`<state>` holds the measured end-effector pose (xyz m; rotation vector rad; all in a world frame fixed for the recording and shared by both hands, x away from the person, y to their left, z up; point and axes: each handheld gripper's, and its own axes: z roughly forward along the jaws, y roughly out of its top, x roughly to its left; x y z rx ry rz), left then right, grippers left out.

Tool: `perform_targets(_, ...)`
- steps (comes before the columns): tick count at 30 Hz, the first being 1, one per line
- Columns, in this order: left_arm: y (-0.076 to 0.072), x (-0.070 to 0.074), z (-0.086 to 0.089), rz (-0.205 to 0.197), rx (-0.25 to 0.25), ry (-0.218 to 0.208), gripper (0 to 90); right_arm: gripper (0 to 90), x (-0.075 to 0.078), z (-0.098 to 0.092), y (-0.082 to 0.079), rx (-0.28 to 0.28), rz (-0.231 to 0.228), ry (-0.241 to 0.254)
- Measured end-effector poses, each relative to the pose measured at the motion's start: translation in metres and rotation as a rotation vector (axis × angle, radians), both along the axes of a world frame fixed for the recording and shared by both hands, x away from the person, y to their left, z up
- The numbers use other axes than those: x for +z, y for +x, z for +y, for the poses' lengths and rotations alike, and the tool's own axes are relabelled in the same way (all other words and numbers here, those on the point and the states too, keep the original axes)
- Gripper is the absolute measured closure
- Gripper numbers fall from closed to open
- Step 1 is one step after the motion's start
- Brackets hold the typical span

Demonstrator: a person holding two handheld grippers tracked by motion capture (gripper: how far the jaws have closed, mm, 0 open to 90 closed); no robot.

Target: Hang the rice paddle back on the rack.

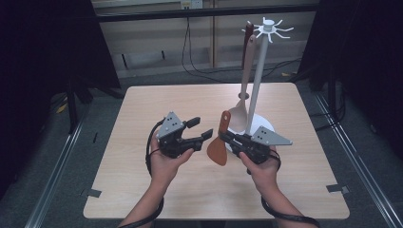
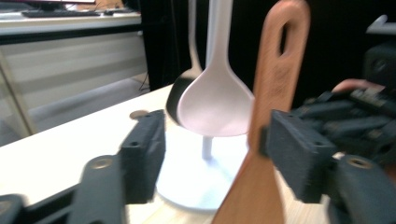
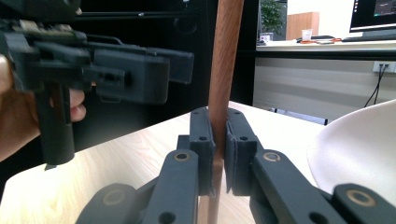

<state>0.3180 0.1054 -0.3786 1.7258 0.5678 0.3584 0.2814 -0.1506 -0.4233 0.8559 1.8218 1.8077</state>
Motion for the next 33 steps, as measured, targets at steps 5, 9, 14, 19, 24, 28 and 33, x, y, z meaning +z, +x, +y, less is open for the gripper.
perform_targets(5, 0.004, -0.006, 0.005, 0.004, 0.03, 0.023, 22.0, 83.6, 0.002, -0.007, 0.0, 0.018, 0.003, 0.001)
perform_targets(9, 0.007, -0.013, 0.011, 0.024, 0.059, 0.058, 13.7, 83.6, 0.003, -0.011, 0.0, 0.041, 0.013, 0.0)
perform_targets(14, 0.01, -0.021, 0.018, 0.04, 0.083, 0.081, 6.6, 83.6, 0.005, -0.014, 0.0, 0.064, 0.013, -0.009)
perform_targets(19, 0.012, -0.028, 0.023, 0.054, 0.084, 0.099, 4.8, 83.6, 0.008, -0.018, 0.0, 0.09, 0.013, 0.004)
perform_targets(24, 0.014, -0.037, 0.03, 0.096, 0.086, 0.097, 1.9, 83.6, 0.009, -0.021, 0.001, 0.108, 0.018, 0.003)
perform_targets(28, 0.016, -0.045, 0.036, 0.128, 0.082, 0.104, 1.5, 83.5, 0.011, -0.025, 0.001, 0.116, 0.021, 0.012)
perform_targets(33, 0.017, -0.051, 0.041, 0.144, 0.088, 0.098, 1.5, 83.5, 0.016, -0.031, 0.001, 0.117, 0.018, 0.016)
